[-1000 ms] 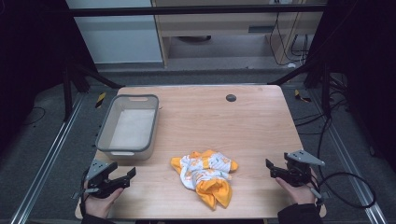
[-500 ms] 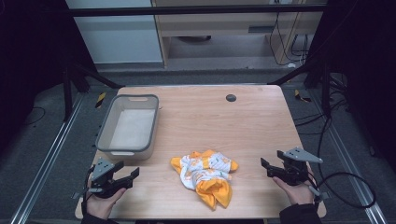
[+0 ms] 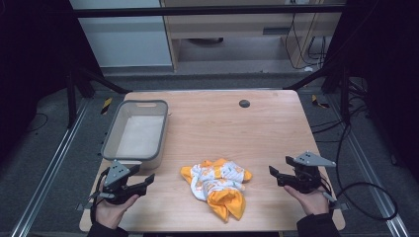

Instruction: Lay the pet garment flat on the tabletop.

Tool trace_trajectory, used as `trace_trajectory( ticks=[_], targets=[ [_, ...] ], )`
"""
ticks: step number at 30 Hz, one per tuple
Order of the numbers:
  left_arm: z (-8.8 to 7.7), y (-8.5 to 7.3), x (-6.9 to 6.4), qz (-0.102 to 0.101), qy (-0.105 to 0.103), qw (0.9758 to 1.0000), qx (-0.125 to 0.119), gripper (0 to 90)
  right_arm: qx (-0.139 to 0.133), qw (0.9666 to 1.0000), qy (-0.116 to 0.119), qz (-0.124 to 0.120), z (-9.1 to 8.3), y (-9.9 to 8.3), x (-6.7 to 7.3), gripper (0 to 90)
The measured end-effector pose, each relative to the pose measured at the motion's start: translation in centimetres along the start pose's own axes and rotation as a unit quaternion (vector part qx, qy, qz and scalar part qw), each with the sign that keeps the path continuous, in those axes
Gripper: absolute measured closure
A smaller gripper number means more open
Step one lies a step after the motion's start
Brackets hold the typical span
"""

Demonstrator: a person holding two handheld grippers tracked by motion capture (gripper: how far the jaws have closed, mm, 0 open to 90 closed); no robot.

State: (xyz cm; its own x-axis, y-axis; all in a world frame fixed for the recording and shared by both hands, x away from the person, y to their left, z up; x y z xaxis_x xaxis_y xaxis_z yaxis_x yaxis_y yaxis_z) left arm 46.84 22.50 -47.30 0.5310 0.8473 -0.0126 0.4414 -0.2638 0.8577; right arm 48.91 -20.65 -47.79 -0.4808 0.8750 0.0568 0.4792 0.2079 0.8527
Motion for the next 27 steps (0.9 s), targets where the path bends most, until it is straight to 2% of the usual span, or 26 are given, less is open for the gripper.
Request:
trace_trajectory(
  ticks=[10,15,22,27],
  targets=[
    [1.0,2.1,-1.8,0.016,-0.025,0.9996,0.000,35.1,-0.007,0.9997,0.022,-0.009,0.1,1.9,0.9,27.7],
    [1.4,3.0,-2.9,0.037,-0.041,0.9984,0.002,34.1,-0.010,0.9993,0.031,-0.017,0.5,3.0,1.6,26.0],
    [2.9,4.0,-3.6,0.050,-0.046,0.9977,0.008,32.6,-0.015,0.9987,0.042,-0.024,1.3,4.2,2.6,25.4],
    [4.0,4.4,-3.7,0.047,-0.048,0.9977,0.009,32.6,-0.009,0.9985,0.045,-0.029,2.1,4.8,2.8,25.0]
  ],
)
Point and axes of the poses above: each handheld gripper's, and its own axes: z roughly forward along the jaws, y roughly out of its top, x roughly to its left, the point moved 9 cm from there along z, roughly forward along the jaws
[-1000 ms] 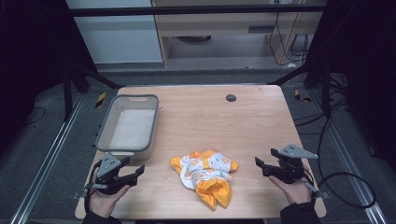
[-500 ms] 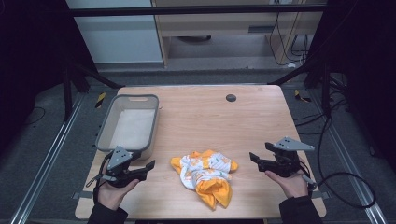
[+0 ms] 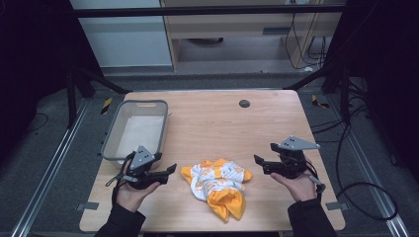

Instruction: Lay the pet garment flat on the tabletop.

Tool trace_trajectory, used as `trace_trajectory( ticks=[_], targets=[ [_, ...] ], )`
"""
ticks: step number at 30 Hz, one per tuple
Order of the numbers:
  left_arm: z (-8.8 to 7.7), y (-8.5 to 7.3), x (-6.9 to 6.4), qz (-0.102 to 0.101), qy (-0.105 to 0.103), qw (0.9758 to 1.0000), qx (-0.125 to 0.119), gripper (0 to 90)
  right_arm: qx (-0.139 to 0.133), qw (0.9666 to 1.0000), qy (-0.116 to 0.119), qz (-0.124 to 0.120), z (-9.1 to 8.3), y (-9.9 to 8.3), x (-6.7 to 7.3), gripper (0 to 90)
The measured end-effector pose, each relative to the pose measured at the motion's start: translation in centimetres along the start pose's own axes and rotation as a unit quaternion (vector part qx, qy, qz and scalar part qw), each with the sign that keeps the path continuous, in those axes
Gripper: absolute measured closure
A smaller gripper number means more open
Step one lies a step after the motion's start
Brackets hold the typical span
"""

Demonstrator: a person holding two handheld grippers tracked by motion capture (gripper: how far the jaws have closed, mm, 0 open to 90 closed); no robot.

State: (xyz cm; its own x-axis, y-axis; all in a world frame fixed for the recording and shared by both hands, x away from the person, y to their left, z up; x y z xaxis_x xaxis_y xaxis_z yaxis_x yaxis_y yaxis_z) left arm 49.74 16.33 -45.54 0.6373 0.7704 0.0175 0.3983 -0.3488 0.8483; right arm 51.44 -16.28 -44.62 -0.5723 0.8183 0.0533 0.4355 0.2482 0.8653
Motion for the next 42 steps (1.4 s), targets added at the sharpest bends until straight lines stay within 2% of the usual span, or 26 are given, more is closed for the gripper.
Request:
trace_trajectory(
  ticks=[7,14,20,23,36,42],
  targets=[
    [1.9,1.2,-0.1,0.008,0.001,1.0000,0.004,32.6,-0.001,1.0000,0.002,-0.003,1.1,0.8,-0.1,26.2],
    [3.7,1.8,-0.6,0.021,-0.008,0.9997,0.010,32.5,0.003,0.9998,0.019,-0.006,2.5,1.2,0.4,27.0],
    [5.1,1.6,-0.5,0.020,-0.012,0.9995,0.020,32.6,0.016,0.9993,0.026,-0.023,3.6,0.8,0.7,27.0],
    [5.5,1.5,-0.5,0.013,-0.015,0.9996,0.021,32.5,0.020,0.9992,0.028,-0.022,4.0,0.6,0.9,27.4],
    [7.9,0.3,-1.8,0.026,-0.032,0.9977,0.054,31.8,0.053,0.9968,0.042,-0.043,6.0,-0.7,1.7,30.5],
    [8.7,-0.2,-2.2,0.028,-0.038,0.9966,0.068,31.8,0.075,0.9942,0.056,-0.054,6.8,-1.5,2.5,31.9]
  ],
)
Point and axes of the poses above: each handheld gripper's, and its own axes: z roughly forward along the jaws, y roughly out of its top, x roughly to its left, the point moved 9 cm from there along z, roughly forward along the jaws
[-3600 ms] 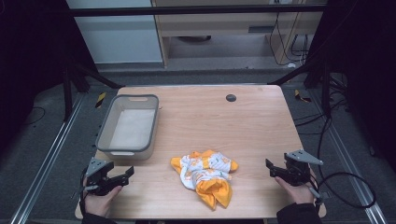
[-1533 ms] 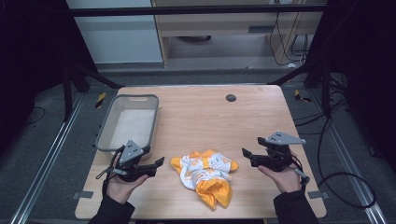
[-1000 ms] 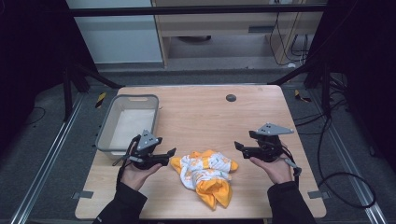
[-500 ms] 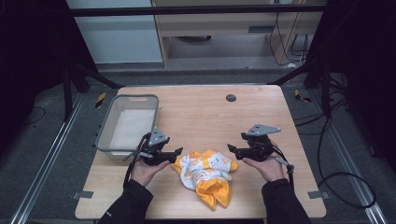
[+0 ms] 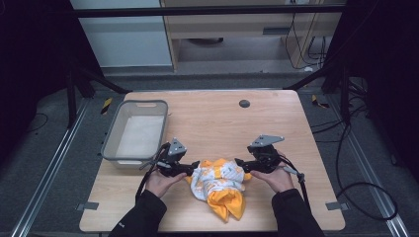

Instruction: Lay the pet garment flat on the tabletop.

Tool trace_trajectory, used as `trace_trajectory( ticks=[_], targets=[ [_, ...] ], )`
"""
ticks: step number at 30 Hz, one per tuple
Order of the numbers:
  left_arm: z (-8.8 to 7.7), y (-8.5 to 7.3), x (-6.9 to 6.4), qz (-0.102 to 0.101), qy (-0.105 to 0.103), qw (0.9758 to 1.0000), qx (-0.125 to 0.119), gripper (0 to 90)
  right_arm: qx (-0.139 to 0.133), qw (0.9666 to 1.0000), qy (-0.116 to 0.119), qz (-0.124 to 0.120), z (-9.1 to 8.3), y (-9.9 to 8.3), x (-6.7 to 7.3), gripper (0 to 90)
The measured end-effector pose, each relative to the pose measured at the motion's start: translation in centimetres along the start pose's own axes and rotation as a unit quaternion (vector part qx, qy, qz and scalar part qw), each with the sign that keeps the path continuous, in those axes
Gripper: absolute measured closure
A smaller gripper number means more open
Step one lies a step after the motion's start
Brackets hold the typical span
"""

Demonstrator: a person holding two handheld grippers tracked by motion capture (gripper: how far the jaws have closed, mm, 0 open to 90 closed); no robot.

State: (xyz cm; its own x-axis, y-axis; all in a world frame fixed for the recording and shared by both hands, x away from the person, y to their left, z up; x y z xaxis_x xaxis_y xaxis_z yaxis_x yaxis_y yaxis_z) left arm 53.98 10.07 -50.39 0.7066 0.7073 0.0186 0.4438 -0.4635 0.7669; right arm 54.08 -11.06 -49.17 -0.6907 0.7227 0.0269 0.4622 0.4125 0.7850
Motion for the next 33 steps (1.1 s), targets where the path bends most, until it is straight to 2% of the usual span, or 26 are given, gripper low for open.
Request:
trace_trajectory(
  ticks=[3,5,9,13,20,24,29,33],
  targets=[
    [0.4,-0.4,-0.1,0.000,-0.002,1.0000,0.008,31.9,0.004,1.0000,0.005,0.000,0.3,-0.2,0.2,32.4],
    [0.7,-0.7,-0.2,0.000,-0.004,0.9999,0.013,31.9,0.004,0.9998,0.012,0.012,0.6,-0.5,0.3,32.4],
    [1.2,-1.1,-0.3,-0.002,-0.008,0.9997,0.022,32.0,0.011,0.9998,0.012,0.014,1.0,-1.5,0.2,32.7],
    [1.7,-1.8,-0.6,0.006,-0.009,0.9991,0.040,31.7,0.020,0.9995,0.015,0.019,1.5,-2.4,0.2,33.6],
    [2.4,-2.7,-0.9,0.004,-0.012,0.9986,0.052,33.6,0.038,0.9989,0.018,0.021,2.4,-3.4,0.5,36.1],
    [2.8,-3.2,-0.9,0.007,-0.013,0.9979,0.062,35.6,0.047,0.9984,0.023,0.022,2.8,-3.9,0.6,38.5],
    [3.1,-3.7,-1.1,0.007,-0.017,0.9972,0.072,41.1,0.066,0.9975,0.022,0.014,3.4,-4.8,0.7,43.8],
    [3.2,-3.8,-1.1,0.010,-0.013,0.9970,0.075,46.9,0.073,0.9970,0.024,0.006,3.6,-5.2,0.9,50.2]
  ],
)
Point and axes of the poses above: each handheld gripper's, and its own axes: z roughly forward along the jaws, y roughly out of its top, x roughly to its left, the point moved 9 cm from there along z, roughly forward along the jaws
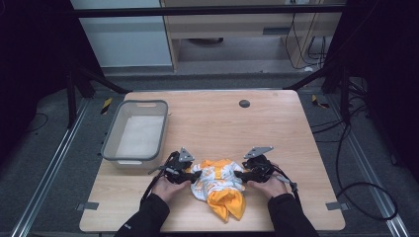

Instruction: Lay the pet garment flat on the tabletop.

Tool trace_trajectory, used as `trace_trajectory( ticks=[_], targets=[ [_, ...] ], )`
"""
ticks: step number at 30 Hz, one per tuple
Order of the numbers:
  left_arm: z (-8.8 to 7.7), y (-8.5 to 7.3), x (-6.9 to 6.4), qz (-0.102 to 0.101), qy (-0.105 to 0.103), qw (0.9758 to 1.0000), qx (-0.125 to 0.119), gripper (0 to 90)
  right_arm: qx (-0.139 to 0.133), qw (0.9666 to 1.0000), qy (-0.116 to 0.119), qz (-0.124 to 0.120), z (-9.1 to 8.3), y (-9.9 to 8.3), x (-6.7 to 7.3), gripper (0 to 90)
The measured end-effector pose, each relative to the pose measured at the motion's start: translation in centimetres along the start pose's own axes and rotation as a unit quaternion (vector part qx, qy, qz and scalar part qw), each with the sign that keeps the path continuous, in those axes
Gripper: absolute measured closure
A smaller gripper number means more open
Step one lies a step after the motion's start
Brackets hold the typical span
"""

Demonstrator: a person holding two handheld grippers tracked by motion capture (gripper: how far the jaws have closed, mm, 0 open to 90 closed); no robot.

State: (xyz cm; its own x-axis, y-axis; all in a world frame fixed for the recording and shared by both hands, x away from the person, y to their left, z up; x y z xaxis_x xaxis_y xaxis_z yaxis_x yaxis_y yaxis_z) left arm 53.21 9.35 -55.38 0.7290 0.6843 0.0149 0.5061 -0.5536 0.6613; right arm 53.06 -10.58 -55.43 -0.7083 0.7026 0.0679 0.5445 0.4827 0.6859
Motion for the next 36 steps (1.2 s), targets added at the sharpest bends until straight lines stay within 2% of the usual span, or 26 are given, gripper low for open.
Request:
trace_trajectory(
  ticks=[9,17,23,27,29,36],
  targets=[
    [0.2,-0.3,-0.1,-0.004,0.008,0.9999,0.004,59.8,0.013,0.9997,-0.010,-0.017,0.2,-0.2,0.6,66.9],
    [0.2,-0.3,-0.3,-0.016,0.014,0.9997,0.010,71.3,0.015,0.9998,-0.005,-0.012,0.3,-0.2,1.0,79.6],
    [0.2,-0.3,-0.5,-0.014,0.018,0.9997,0.010,79.6,0.014,0.9999,-0.003,-0.001,0.2,-0.1,1.0,82.7],
    [-0.1,-0.2,-0.5,-0.021,0.012,0.9997,0.006,81.2,0.010,0.9999,-0.001,0.005,0.0,0.0,1.0,83.1],
    [-0.4,-0.1,-0.5,-0.018,0.013,0.9997,0.004,81.6,0.006,1.0000,-0.001,0.002,-0.2,0.2,1.0,83.2],
    [-2.6,1.1,-0.5,-0.018,0.015,0.9992,-0.031,81.8,-0.023,0.9997,0.000,0.006,-1.8,0.9,1.1,83.4]
  ],
)
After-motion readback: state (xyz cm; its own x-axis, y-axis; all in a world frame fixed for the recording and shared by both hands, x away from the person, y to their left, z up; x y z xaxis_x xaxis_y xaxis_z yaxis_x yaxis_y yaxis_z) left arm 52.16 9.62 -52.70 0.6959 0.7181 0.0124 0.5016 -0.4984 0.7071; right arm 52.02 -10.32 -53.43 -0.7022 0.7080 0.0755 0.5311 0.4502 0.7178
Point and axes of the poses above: each handheld gripper's, and its own axes: z roughly forward along the jaws, y roughly out of its top, x roughly to its left, the point moved 9 cm from there along z, roughly forward along the jaws
